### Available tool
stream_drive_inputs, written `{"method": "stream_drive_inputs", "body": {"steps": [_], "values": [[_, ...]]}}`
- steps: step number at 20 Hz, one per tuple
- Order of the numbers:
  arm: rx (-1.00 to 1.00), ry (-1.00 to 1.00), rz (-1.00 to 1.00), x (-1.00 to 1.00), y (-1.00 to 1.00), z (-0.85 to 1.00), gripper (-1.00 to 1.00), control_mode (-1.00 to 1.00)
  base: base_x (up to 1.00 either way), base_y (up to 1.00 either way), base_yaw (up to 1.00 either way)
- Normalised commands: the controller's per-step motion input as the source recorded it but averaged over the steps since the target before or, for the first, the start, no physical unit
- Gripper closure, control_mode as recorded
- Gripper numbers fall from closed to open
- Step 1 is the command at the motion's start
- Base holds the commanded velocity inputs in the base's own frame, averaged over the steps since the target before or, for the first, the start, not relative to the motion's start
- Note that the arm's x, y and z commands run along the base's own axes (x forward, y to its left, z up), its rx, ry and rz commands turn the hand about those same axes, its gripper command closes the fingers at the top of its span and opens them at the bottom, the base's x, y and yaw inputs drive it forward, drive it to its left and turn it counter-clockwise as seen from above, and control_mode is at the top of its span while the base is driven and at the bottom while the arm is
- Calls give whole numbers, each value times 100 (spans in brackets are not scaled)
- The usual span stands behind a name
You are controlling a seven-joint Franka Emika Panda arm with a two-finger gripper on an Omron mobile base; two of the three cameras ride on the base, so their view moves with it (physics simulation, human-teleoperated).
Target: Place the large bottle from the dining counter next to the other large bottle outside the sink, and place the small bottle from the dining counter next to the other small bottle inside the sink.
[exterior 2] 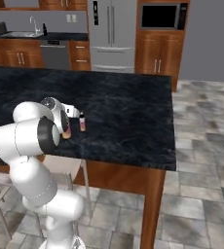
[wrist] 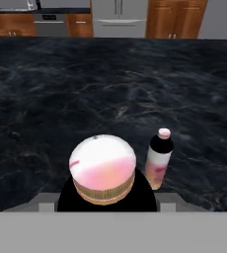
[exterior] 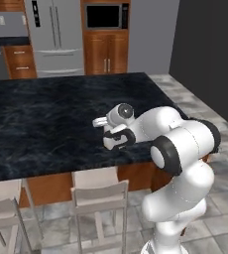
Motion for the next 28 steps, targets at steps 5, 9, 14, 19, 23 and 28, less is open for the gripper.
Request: {"method": "stream_drive_inputs", "body": {"steps": [5,9,14,19,23,28], "values": [[0,0,0,0,0,0,100,100,0,-67,0],[0,0,0,0,0,0,100,100,0,-72,0],[0,0,0,0,0,0,100,100,0,-81,0],[0,0,0,0,0,0,100,100,0,-86,0],[0,0,0,0,0,0,100,100,0,-95,0],[0,0,0,0,0,0,100,100,6,-89,0]]}}
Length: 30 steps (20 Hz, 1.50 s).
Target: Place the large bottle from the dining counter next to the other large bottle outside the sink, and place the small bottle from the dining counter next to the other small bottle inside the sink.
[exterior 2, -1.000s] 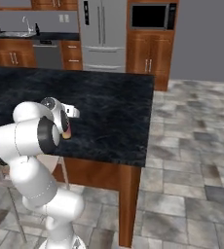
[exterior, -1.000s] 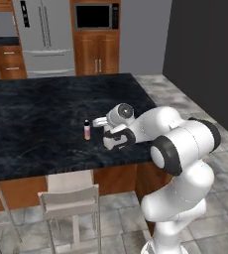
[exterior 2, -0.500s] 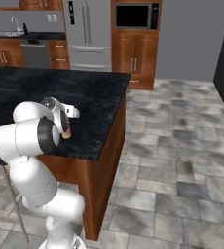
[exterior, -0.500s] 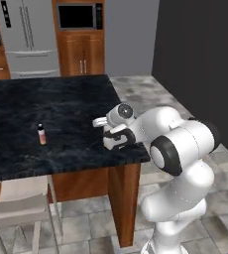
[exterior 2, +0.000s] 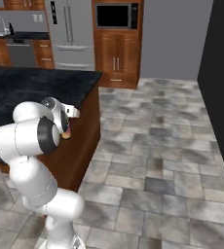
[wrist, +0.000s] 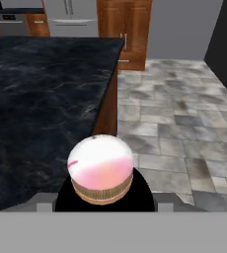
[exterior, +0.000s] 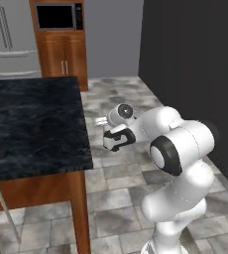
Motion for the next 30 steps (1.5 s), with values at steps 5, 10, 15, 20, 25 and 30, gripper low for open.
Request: {"method": "stream_drive_inputs", "body": {"steps": [5,10,15,20,25,30], "values": [[0,0,0,0,0,0,100,100,63,-71,0],[0,0,0,0,0,0,100,100,99,-49,0],[0,0,0,0,0,0,100,100,100,-39,0],[0,0,0,0,0,0,100,100,100,-24,0],[0,0,0,0,0,0,100,100,100,-22,7],[0,0,0,0,0,0,100,100,100,-24,17]]}}
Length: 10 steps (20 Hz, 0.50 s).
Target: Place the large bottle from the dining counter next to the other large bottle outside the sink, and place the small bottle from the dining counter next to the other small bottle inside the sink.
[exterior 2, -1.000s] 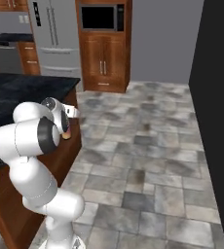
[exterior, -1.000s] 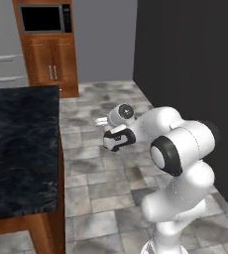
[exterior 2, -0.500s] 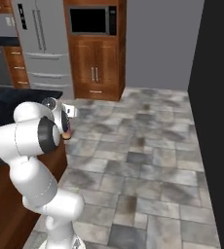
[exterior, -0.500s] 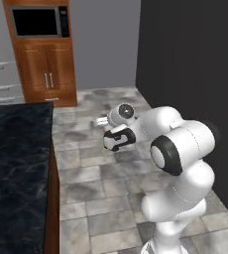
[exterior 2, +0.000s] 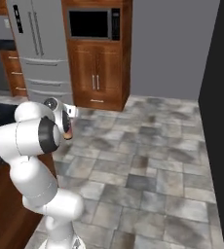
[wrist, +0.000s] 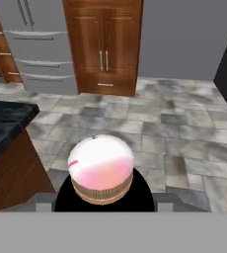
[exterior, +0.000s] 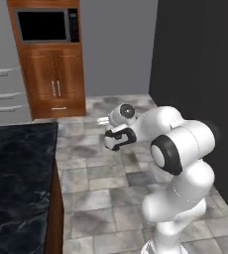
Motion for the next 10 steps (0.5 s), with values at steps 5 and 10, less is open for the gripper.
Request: {"method": "stream_drive_inputs", "body": {"steps": [5,10], "values": [[0,0,0,0,0,0,100,100,100,-29,24],[0,0,0,0,0,0,100,100,100,-33,26]]}}
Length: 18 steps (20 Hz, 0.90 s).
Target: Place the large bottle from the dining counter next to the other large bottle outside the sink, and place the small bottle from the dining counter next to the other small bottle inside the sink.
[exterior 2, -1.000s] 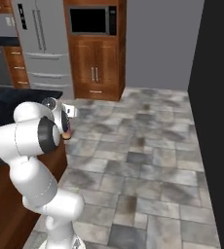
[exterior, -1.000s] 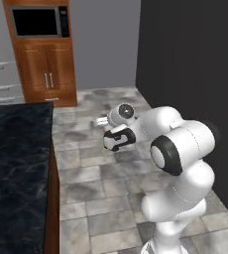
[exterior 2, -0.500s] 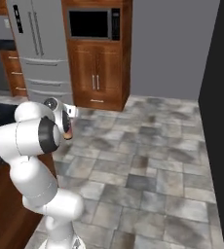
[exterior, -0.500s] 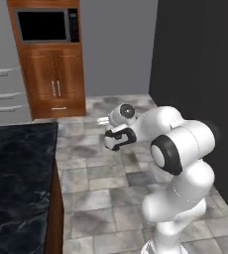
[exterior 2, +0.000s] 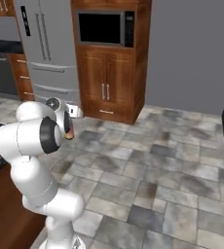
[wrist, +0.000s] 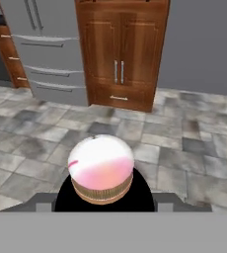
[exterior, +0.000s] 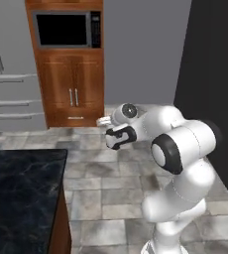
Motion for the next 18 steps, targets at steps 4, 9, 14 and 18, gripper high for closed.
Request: {"method": "stream_drive_inputs", "body": {"steps": [4,9,14,18], "values": [[0,0,0,0,0,0,100,100,100,-21,30],[0,0,0,0,0,0,100,100,100,-23,32],[0,0,0,0,0,0,100,100,100,-10,36],[0,0,0,0,0,0,100,100,100,0,41]]}}
